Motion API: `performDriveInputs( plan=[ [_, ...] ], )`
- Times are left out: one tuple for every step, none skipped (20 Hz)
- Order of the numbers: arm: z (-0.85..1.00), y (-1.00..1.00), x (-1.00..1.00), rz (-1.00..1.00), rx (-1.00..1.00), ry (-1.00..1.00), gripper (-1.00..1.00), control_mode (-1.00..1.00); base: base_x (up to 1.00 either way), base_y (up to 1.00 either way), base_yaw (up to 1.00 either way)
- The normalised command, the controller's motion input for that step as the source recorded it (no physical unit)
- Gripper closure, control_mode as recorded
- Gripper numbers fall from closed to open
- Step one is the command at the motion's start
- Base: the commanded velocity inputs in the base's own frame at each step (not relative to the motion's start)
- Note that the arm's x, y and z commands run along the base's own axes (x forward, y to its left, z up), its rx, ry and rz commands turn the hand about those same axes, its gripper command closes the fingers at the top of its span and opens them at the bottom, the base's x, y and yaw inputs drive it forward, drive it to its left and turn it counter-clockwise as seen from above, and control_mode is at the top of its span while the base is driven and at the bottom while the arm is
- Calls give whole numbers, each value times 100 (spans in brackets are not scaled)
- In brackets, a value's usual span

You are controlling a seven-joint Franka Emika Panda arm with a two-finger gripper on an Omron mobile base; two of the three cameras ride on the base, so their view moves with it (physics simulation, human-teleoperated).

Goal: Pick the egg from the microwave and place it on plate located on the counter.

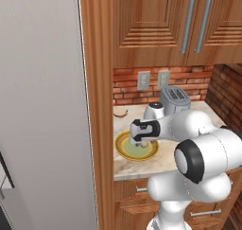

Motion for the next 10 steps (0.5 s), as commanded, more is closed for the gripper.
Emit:
performDriveInputs(
  plan=[
    [21, -6, -24, 0, 0, -12, -100, -100, 0, 0, 0],
    [52, 0, -20, 0, 0, -9, -100, -100, 0, 0, 0],
    [59, 0, -34, 0, 0, -13, -100, -100, 0, 0, 0],
    [62, 0, -52, 0, 0, -12, -100, -100, 0, 0, 0],
    [71, 0, -53, 0, 0, -10, -100, -100, 0, 0, 0],
    [74, 0, -57, 0, 0, -13, -100, -100, 0, 0, 0],
    [74, 0, -56, 0, 0, -10, -100, -100, 0, 0, 0],
    [71, 0, -57, 0, 0, -12, -100, -100, 0, 0, 0],
    [79, 0, -64, 0, 0, -13, -100, -100, 0, 0, 0],
    [84, 0, -59, 0, 0, -16, -100, -100, 0, 0, 0]
  ],
)
